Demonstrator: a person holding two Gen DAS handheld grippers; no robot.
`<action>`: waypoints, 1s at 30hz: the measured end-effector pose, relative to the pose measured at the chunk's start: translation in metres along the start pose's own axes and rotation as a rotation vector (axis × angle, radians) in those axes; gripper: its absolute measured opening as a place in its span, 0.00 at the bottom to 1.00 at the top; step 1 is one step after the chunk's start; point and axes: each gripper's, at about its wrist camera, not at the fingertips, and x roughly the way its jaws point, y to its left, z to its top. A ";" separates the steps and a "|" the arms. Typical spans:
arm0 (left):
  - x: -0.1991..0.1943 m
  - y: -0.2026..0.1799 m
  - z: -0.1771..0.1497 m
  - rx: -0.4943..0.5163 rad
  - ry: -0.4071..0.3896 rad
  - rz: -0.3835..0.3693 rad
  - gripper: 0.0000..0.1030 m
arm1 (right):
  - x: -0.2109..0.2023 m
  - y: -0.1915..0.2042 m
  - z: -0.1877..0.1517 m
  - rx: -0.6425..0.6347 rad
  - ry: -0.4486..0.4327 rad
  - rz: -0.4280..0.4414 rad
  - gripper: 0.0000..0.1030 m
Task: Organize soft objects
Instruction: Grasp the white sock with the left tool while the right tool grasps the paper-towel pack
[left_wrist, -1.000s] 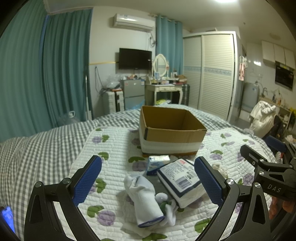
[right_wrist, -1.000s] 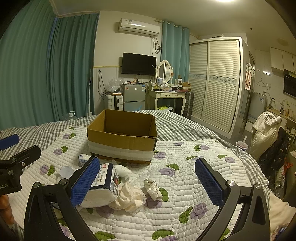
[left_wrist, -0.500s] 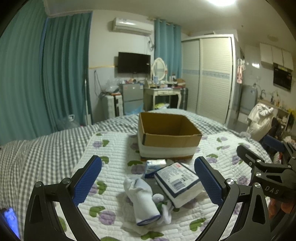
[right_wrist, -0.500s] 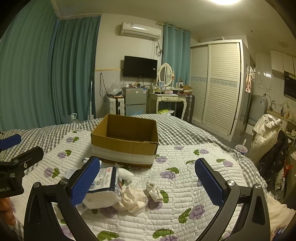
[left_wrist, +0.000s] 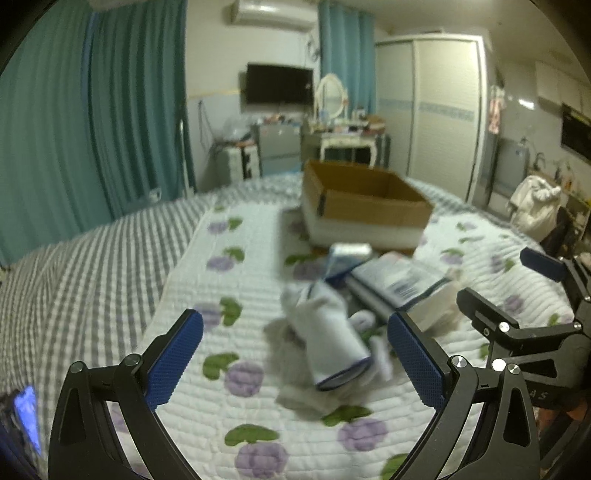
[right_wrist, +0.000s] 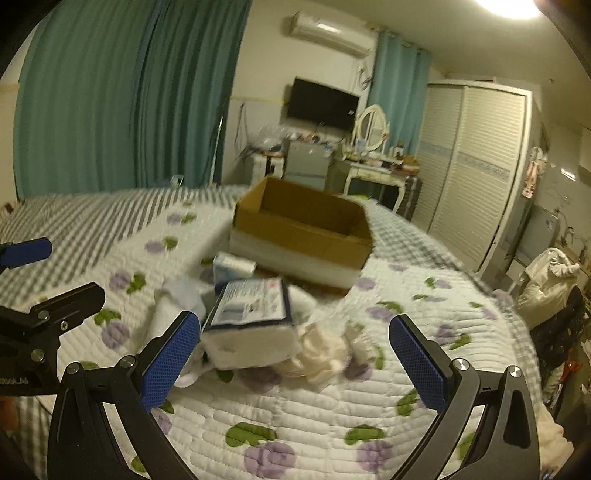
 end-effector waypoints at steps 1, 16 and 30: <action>0.006 0.003 -0.003 -0.006 0.012 0.000 0.98 | 0.009 0.002 -0.004 0.005 0.014 0.015 1.00; 0.087 -0.001 -0.005 0.001 0.112 -0.068 0.93 | 0.091 0.007 -0.014 0.034 0.088 0.106 0.69; 0.111 -0.015 -0.010 0.020 0.169 -0.179 0.43 | 0.080 -0.010 -0.015 0.094 0.060 0.126 0.59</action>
